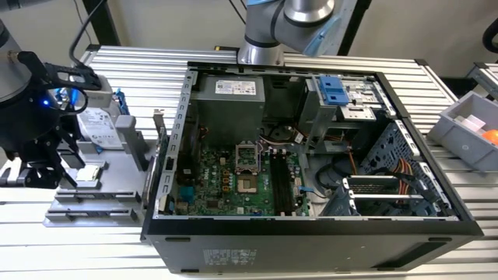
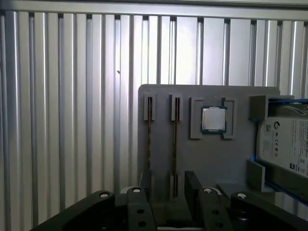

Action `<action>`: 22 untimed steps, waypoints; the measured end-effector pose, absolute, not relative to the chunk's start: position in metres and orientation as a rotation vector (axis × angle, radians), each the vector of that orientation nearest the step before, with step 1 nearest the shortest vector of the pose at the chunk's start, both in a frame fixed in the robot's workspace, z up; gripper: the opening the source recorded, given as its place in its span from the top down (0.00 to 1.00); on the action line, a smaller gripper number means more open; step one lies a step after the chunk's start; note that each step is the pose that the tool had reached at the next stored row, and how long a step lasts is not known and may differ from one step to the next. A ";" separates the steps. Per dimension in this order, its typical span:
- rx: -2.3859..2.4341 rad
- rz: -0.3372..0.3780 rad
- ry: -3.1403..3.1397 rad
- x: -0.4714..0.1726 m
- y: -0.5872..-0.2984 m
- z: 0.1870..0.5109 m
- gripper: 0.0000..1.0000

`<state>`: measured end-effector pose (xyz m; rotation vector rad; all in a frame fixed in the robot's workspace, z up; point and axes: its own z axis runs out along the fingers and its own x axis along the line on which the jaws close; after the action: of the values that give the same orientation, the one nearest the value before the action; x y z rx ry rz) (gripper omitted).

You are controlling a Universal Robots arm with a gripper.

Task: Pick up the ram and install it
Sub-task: 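Pick up the ram and move it above insertion slot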

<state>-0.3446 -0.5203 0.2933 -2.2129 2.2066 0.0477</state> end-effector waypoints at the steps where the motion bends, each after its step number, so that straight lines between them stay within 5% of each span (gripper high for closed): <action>1: -2.213 0.048 2.207 -0.345 -0.520 0.292 0.00; 22: -2.214 0.046 2.208 -0.345 -0.520 0.269 0.00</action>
<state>-0.3446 -0.5203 0.2694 -2.2138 2.2077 0.0457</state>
